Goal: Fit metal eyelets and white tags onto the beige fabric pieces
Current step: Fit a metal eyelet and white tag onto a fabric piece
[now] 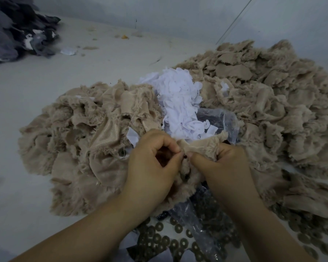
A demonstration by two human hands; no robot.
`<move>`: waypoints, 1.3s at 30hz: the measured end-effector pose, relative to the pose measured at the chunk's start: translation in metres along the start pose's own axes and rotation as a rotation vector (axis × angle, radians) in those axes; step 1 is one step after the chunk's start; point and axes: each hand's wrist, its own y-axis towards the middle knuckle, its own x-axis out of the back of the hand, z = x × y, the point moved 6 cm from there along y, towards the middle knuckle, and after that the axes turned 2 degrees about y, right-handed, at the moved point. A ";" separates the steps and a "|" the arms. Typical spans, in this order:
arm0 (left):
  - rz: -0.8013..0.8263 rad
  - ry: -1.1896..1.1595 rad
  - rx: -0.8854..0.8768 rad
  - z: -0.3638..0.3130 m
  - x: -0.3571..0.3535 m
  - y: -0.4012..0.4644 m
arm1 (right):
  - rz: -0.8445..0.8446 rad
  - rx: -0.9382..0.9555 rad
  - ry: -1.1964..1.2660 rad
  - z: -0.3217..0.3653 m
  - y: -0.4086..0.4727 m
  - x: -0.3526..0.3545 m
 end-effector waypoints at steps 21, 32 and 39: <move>0.340 0.530 -0.233 0.002 -0.040 0.068 | 0.180 -0.074 -0.271 -0.006 0.009 0.005; 0.373 0.495 -0.212 0.012 -0.042 0.078 | 0.221 -0.065 -0.323 -0.019 0.018 0.007; 0.425 0.636 -0.217 0.004 -0.053 0.078 | 0.197 -0.116 -0.365 -0.022 0.022 0.011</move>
